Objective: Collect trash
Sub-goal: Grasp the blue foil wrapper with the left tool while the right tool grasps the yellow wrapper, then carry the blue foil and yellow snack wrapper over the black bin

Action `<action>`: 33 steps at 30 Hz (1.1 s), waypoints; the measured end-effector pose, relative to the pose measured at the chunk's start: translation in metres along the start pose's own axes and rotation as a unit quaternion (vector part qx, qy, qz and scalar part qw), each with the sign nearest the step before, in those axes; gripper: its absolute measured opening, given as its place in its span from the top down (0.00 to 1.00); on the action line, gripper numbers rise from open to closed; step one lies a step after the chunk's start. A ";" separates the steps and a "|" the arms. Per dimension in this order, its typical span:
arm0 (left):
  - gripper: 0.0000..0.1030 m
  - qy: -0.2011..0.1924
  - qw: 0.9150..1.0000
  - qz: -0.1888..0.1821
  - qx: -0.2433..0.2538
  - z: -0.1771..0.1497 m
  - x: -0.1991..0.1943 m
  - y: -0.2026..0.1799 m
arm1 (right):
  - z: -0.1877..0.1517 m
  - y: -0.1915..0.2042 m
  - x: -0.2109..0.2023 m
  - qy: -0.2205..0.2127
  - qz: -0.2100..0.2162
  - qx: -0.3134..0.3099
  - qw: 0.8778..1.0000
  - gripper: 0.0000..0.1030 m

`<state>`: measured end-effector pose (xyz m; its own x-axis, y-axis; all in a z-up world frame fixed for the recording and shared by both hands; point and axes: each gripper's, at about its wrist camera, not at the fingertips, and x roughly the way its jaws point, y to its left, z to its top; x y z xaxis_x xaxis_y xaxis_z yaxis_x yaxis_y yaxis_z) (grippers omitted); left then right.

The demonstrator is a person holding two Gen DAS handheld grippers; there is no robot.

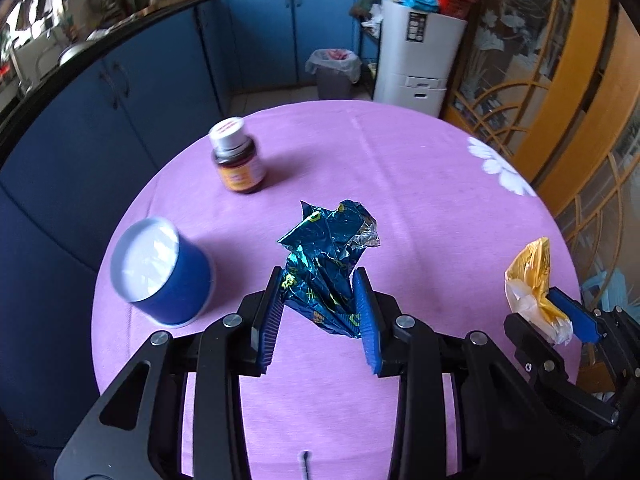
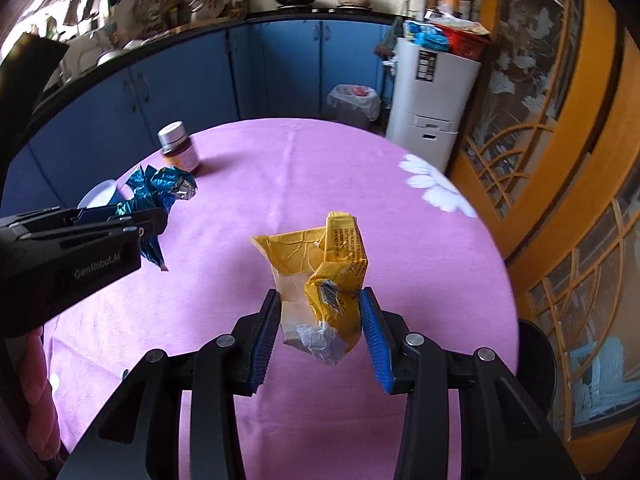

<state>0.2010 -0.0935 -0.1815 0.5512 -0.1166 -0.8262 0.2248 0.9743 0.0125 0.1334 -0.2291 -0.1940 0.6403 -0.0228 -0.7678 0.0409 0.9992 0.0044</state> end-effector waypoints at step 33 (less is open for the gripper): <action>0.65 0.002 0.981 -0.051 0.186 0.016 0.009 -0.242 | -0.052 -0.217 -0.018 -0.008 -0.053 0.212 0.976 0.61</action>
<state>0.1644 -0.3331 -0.1828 0.5074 -0.2073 -0.8364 0.5559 0.8204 0.1339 0.0731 -0.4437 -0.2146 0.6270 -0.1288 -0.7683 0.4182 0.8877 0.1925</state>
